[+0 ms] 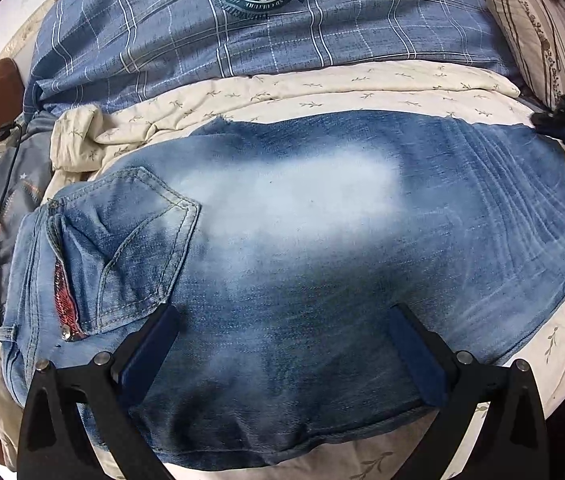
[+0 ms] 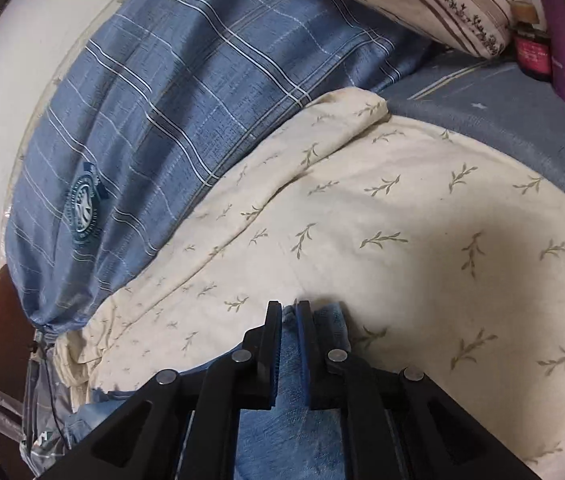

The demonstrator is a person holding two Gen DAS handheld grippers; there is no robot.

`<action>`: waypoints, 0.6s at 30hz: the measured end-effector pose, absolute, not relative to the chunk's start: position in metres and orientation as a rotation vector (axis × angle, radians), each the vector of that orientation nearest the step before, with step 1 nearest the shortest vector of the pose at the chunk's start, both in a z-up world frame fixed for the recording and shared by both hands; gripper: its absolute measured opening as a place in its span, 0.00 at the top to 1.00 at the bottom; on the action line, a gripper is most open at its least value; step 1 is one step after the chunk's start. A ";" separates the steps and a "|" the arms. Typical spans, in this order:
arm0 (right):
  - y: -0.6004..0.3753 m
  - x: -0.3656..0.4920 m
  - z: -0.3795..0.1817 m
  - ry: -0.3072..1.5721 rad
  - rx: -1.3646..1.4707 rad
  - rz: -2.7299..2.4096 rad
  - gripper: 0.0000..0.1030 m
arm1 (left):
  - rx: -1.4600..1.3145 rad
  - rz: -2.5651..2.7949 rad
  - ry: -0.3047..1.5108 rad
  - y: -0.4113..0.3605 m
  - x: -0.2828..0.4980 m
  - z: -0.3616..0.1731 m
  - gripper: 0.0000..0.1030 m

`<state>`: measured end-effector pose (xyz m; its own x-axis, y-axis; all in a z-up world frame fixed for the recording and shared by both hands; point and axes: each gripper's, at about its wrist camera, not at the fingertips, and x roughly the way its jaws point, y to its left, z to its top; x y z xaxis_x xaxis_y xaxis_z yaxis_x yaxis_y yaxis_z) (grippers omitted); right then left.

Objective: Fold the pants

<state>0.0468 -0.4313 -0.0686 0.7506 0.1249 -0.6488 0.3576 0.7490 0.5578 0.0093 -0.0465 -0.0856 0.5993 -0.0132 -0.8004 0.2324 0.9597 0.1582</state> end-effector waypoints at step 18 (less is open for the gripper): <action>-0.450 -0.084 -0.050 0.561 1.051 0.068 0.86 | 0.274 -0.237 0.871 -0.064 0.000 -0.076 0.00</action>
